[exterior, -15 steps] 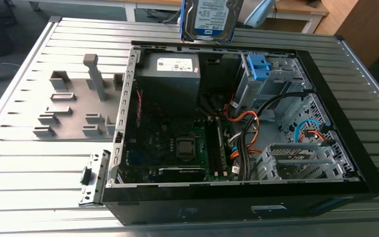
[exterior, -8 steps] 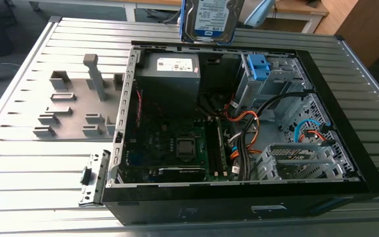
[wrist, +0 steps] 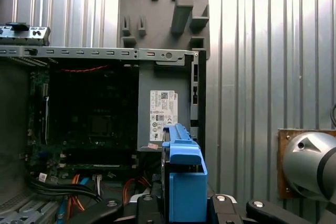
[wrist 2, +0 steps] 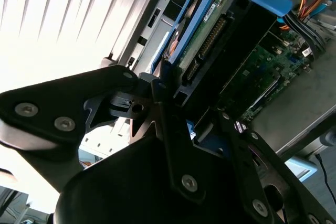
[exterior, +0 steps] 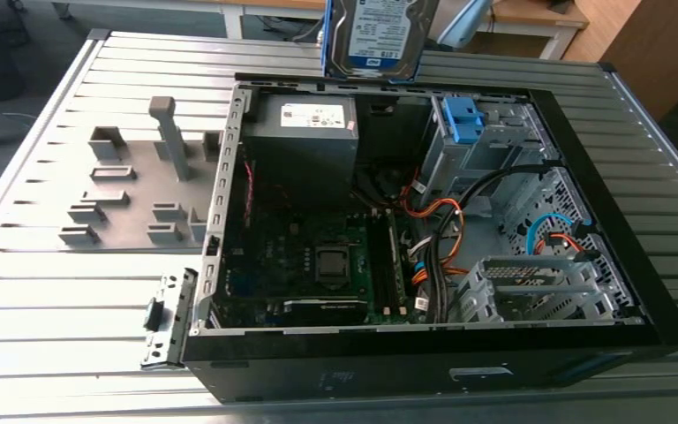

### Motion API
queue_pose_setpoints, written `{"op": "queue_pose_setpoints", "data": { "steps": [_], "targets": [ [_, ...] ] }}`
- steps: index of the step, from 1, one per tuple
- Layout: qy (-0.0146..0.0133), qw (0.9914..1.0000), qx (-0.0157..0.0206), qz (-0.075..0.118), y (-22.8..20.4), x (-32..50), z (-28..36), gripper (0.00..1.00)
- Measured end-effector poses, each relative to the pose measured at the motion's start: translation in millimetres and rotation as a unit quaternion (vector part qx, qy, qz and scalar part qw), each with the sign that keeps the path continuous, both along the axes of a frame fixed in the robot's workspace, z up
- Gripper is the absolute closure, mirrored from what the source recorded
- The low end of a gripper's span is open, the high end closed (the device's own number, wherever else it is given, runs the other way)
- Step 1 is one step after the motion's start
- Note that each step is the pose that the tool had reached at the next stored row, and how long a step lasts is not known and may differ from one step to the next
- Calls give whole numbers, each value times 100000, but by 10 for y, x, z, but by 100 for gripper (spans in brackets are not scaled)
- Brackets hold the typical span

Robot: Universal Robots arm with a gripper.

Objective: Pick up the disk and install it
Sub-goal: 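Pick up the disk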

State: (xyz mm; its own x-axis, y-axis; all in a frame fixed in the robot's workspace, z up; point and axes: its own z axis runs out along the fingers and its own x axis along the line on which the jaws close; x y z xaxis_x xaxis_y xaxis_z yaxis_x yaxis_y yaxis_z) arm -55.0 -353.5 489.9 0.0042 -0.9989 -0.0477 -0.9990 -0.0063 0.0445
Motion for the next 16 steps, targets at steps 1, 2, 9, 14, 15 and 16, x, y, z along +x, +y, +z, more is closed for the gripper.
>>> {"op": "queue_pose_setpoints", "data": {
  "steps": [1,2,9,14,15,16],
  "targets": [
    [0,100000,-3,2,-7,0,0,64],
    [1,100000,-2,2,-14,0,0,64],
    [-2,100000,0,1,-58,0,0,64],
    [0,100000,0,1,-90,0,-1,64],
    [-1,100000,-1,-1,-96,0,-1,64],
    [-1,100000,0,1,-102,0,-1,64]
  ]
}}
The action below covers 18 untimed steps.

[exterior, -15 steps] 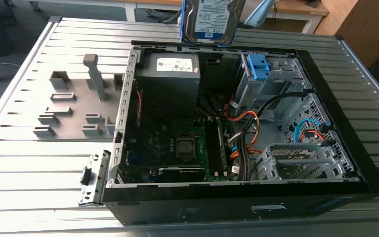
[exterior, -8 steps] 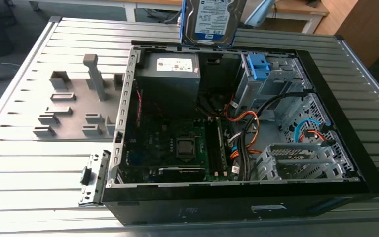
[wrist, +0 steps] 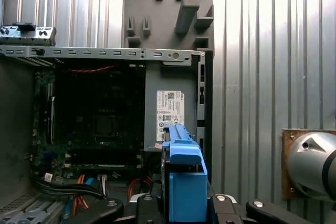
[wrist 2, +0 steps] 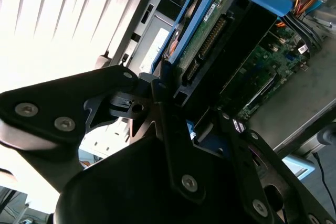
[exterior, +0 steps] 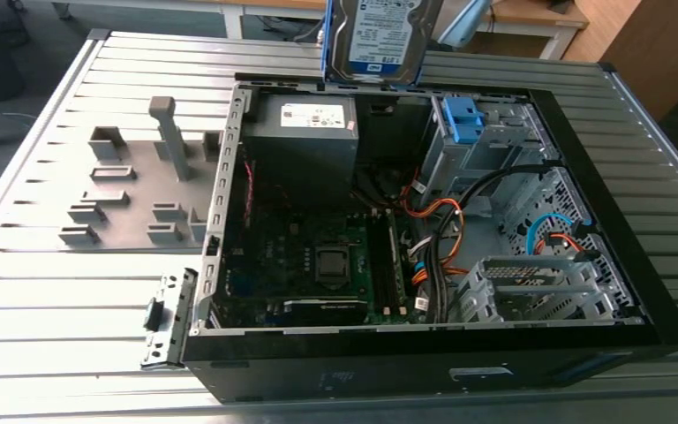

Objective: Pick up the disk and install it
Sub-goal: 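Pick up the disk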

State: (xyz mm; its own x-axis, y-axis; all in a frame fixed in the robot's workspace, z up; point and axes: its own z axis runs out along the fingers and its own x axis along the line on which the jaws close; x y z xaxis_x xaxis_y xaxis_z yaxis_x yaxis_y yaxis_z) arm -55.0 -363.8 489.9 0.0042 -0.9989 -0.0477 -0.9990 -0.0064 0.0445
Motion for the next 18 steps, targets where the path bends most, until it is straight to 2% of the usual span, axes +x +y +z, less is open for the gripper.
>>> {"op": "queue_pose_setpoints", "data": {
  "steps": [18],
  "targets": [
    [2,100000,-3,-1,-112,0,-1,64]
  ]
}}
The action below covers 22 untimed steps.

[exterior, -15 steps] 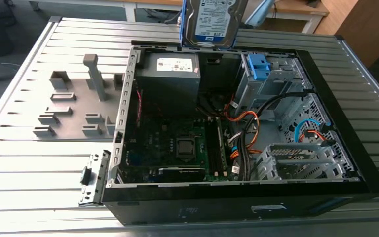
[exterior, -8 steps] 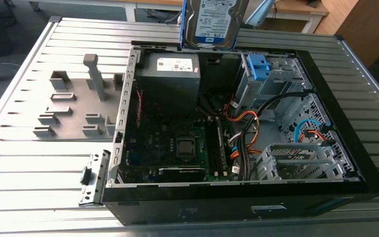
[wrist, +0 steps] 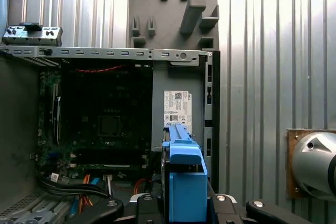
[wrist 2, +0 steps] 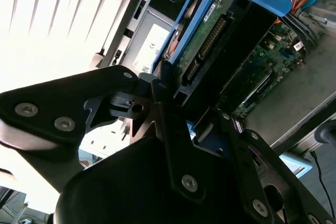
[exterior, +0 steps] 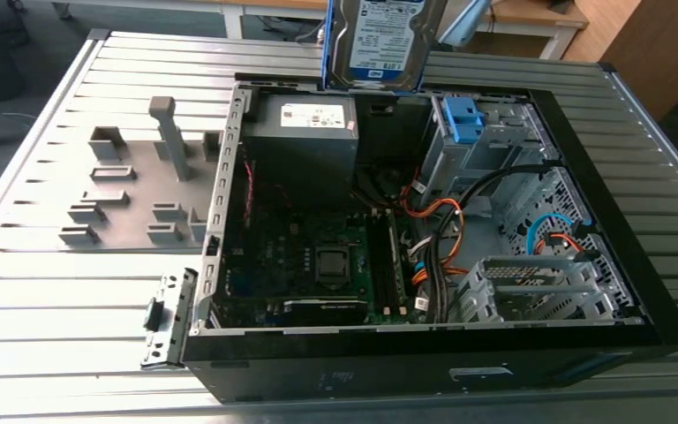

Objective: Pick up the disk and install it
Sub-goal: 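Pick up the disk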

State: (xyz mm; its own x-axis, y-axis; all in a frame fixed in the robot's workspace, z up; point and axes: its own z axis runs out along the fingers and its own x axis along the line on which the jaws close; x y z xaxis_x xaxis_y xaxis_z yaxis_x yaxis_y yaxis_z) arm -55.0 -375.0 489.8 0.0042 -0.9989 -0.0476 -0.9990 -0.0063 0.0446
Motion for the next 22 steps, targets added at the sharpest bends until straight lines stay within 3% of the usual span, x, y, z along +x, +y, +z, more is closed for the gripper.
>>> {"op": "queue_pose_setpoints", "data": {
  "steps": [22],
  "targets": [
    [0,100000,-3,0,-123,0,0,64]
  ]
}}
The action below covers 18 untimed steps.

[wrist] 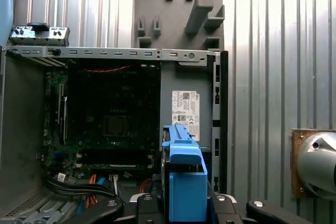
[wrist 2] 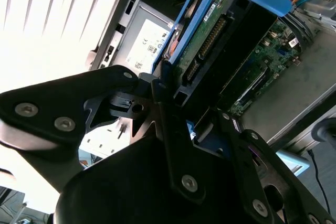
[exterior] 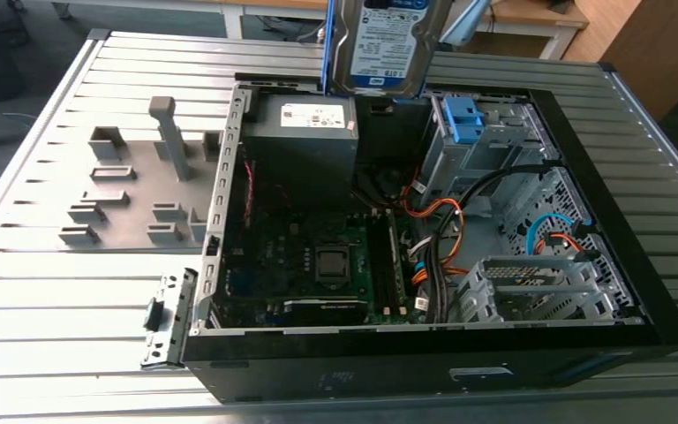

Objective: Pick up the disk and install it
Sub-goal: 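Pick up the disk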

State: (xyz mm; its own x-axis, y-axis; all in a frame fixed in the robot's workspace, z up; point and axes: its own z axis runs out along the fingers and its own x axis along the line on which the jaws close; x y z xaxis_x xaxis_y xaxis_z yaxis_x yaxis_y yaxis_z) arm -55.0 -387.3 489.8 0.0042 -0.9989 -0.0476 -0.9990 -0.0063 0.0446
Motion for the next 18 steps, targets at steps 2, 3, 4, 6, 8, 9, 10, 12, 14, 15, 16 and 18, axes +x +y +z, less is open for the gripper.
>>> {"op": "queue_pose_setpoints", "data": {
  "steps": [2,3,4,6,8,9,10,12,14,15,16,18],
  "targets": [
    [-3,100000,7,2,-11,0,-1,64],
    [-2,100000,4,0,-17,0,0,64],
    [-2,100000,4,1,-22,0,0,64],
    [1,100000,0,1,-34,0,0,64],
    [1,100000,0,1,-46,0,0,64],
    [-2,100000,0,0,-52,0,0,64],
    [-3,100000,4,0,-58,0,-1,64],
    [-1,100000,3,0,-71,0,-1,64],
    [-2,100000,5,1,-83,0,-1,64],
    [0,100000,0,-1,-89,0,0,64],
    [1,100000,0,1,-95,0,0,64],
    [-2,100000,4,3,-108,0,-1,64]
  ]
}}
